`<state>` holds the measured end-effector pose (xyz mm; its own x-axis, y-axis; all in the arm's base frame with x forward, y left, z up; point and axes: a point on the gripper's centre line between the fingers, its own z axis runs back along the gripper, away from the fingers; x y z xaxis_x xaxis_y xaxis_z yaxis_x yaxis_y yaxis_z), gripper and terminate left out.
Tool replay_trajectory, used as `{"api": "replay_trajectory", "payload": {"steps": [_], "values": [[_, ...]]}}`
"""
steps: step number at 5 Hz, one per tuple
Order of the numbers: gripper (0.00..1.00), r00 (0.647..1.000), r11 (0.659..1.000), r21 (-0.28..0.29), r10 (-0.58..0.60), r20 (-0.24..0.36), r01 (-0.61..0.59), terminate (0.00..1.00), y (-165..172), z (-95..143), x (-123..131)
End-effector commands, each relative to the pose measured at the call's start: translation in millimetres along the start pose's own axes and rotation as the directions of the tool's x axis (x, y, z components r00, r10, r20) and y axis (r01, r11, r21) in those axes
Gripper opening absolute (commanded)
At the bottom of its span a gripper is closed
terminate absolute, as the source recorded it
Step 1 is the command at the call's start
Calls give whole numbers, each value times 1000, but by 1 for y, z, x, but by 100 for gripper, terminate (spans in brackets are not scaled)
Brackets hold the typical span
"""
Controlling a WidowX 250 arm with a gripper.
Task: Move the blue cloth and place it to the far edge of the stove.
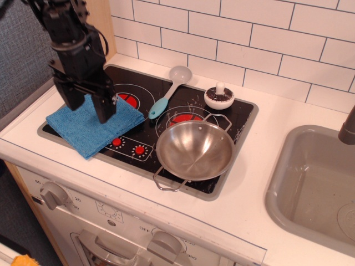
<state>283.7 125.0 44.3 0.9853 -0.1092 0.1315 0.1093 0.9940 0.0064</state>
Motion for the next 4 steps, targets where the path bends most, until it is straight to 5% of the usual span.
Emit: {"api": "replay_trajectory", "payload": {"steps": [1,3,4], "values": [[100,1000,1000,5,8,19,-9,0,25,-12,11],[100,998,999,44,-7,-69,10,0,17,-32,15],[100,992,994,72,87,-95,-80,0,26,-35,18]]}}
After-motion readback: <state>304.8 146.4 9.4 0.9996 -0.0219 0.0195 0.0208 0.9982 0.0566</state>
